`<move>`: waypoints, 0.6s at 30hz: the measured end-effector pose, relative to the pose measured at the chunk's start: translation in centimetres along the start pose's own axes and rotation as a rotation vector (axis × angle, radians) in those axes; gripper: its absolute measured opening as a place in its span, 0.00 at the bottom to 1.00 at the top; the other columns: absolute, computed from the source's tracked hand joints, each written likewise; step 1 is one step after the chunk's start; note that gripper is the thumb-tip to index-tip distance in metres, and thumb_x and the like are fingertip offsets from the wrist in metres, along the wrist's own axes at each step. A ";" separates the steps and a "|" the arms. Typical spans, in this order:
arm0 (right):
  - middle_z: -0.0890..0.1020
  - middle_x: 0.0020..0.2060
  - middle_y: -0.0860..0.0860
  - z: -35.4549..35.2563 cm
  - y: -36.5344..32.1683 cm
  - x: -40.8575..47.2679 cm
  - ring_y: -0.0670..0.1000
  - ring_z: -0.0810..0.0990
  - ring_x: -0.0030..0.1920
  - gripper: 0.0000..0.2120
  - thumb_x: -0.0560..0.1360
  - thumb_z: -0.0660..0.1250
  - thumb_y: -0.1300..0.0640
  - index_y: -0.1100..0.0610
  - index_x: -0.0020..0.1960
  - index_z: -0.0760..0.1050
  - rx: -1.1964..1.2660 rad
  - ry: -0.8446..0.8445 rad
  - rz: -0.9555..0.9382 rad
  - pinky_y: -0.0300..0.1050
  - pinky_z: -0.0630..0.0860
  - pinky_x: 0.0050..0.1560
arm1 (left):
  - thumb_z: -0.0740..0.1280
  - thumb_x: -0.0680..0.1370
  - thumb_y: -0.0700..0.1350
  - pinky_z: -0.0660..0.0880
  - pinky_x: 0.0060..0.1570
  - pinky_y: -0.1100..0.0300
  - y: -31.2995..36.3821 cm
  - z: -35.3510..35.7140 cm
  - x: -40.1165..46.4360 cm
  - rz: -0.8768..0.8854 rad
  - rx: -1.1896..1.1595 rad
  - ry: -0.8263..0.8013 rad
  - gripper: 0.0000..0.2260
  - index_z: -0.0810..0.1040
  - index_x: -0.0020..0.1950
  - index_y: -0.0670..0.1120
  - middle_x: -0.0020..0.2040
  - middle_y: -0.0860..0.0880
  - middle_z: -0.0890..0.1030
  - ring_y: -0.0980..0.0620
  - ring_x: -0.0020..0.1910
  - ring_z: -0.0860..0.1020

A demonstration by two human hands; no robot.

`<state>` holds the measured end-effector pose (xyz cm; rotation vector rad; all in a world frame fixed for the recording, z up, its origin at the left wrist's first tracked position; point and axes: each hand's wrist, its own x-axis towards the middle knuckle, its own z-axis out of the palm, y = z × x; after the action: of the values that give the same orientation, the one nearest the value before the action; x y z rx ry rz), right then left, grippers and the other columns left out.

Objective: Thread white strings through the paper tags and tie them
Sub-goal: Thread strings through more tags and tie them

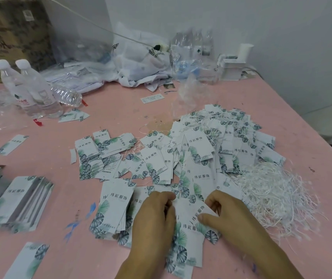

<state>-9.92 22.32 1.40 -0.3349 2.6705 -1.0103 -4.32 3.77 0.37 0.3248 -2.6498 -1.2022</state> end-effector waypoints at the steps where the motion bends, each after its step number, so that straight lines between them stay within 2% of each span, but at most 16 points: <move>1: 0.76 0.31 0.39 0.0 0.2 0.1 0.40 0.70 0.29 0.12 0.68 0.73 0.42 0.46 0.39 0.73 0.017 0.011 -0.011 0.34 0.66 0.30 | 0.64 0.80 0.45 0.73 0.46 0.62 0.0 0.0 0.1 0.003 -0.011 0.004 0.09 0.78 0.58 0.55 0.48 0.60 0.76 0.61 0.45 0.75; 4: 0.72 0.26 0.45 -0.5 0.1 0.4 0.42 0.67 0.27 0.15 0.73 0.72 0.46 0.54 0.35 0.72 0.200 0.031 -0.016 0.38 0.63 0.30 | 0.65 0.80 0.52 0.72 0.42 0.64 0.2 0.0 0.1 0.040 -0.116 0.044 0.03 0.78 0.51 0.59 0.45 0.60 0.77 0.62 0.44 0.75; 6: 0.76 0.27 0.50 -0.8 -0.5 0.2 0.45 0.71 0.28 0.16 0.73 0.70 0.45 0.57 0.36 0.75 0.423 0.043 -0.001 0.40 0.66 0.32 | 0.64 0.78 0.57 0.70 0.40 0.69 0.5 -0.2 0.0 0.047 -0.222 0.082 0.02 0.76 0.48 0.63 0.45 0.61 0.78 0.61 0.44 0.76; 9: 0.87 0.40 0.53 0.0 -1.8 -0.5 0.50 0.85 0.41 0.13 0.75 0.66 0.45 0.52 0.47 0.84 0.726 -0.037 -0.005 0.40 0.78 0.40 | 0.65 0.74 0.63 0.73 0.44 0.70 1.0 -0.3 -0.3 0.010 -0.444 0.060 0.11 0.79 0.52 0.62 0.49 0.62 0.80 0.59 0.47 0.79; 11: 0.86 0.46 0.56 1.0 -2.4 -0.9 0.57 0.85 0.48 0.13 0.78 0.65 0.47 0.53 0.53 0.83 0.861 -0.089 -0.021 0.49 0.82 0.49 | 0.68 0.72 0.61 0.77 0.46 0.65 1.3 -0.2 -0.3 -0.067 -0.690 -0.079 0.16 0.83 0.55 0.57 0.51 0.56 0.84 0.56 0.49 0.82; 12: 0.86 0.47 0.58 1.5 -2.7 -1.0 0.59 0.85 0.49 0.14 0.78 0.64 0.46 0.54 0.54 0.83 0.873 -0.105 -0.032 0.51 0.82 0.50 | 0.70 0.73 0.58 0.79 0.46 0.62 1.4 -0.3 -0.3 -0.105 -0.796 -0.167 0.15 0.84 0.56 0.54 0.51 0.51 0.86 0.52 0.49 0.84; 14: 0.86 0.44 0.57 2.2 -3.2 -1.1 0.58 0.85 0.46 0.16 0.77 0.64 0.45 0.54 0.53 0.83 0.846 -0.136 -0.065 0.49 0.81 0.46 | 0.70 0.75 0.52 0.81 0.43 0.56 1.6 -0.4 -0.4 -0.181 -0.920 -0.281 0.10 0.85 0.53 0.51 0.47 0.44 0.86 0.45 0.46 0.85; 16: 0.85 0.39 0.55 2.4 -3.3 -1.2 0.53 0.83 0.40 0.16 0.76 0.64 0.42 0.53 0.49 0.83 0.740 -0.120 -0.115 0.44 0.79 0.41 | 0.68 0.76 0.49 0.80 0.39 0.54 1.3 -0.5 -0.2 -0.254 -0.999 -0.271 0.10 0.85 0.52 0.49 0.45 0.41 0.86 0.43 0.43 0.84; 18: 0.84 0.37 0.49 2.0 -2.9 -1.0 0.45 0.81 0.36 0.13 0.77 0.63 0.41 0.47 0.46 0.82 0.565 -0.005 -0.144 0.36 0.76 0.37 | 0.65 0.79 0.45 0.82 0.45 0.54 1.0 -0.6 0.1 -0.300 -1.130 -0.181 0.10 0.85 0.55 0.46 0.50 0.40 0.85 0.42 0.49 0.85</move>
<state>-7.93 19.31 2.04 -0.4043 2.2469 -1.7342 -4.38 3.94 1.50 0.3957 -1.6306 -2.6256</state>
